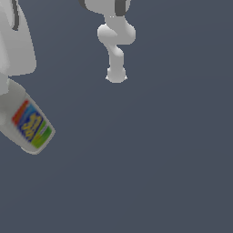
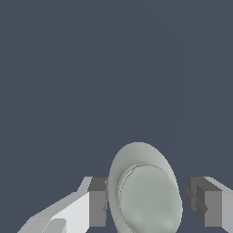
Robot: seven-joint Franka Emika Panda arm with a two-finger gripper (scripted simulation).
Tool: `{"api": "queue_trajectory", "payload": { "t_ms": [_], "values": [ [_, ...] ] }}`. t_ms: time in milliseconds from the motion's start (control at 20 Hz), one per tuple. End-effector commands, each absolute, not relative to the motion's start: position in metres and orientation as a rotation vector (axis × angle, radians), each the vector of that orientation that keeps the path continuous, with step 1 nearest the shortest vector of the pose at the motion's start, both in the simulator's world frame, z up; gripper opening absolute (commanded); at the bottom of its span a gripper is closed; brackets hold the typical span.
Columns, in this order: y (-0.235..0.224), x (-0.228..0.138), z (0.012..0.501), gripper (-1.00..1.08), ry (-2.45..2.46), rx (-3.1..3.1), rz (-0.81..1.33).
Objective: Pick up the object and move it to a goal position.
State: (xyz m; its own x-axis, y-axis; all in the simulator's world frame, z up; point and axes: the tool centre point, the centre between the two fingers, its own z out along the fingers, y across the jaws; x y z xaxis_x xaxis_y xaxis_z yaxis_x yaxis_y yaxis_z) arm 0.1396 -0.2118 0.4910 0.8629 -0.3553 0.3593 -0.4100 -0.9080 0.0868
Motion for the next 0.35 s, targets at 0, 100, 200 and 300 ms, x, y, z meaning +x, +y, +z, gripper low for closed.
{"api": "queue_trajectory", "payload": {
  "t_ms": [0, 100, 200, 300],
  "values": [
    [-0.2125, 0.1401, 0.5019, -1.00, -0.596, 2.871, 0.532],
    [-0.2127, 0.1408, 0.5022, -1.00, -0.596, 2.871, 0.532],
    [-0.2128, 0.1412, 0.5024, -1.00, -0.596, 2.871, 0.532],
    [-0.2128, 0.1414, 0.5024, -1.00, -0.596, 2.871, 0.532]
  ]
}}
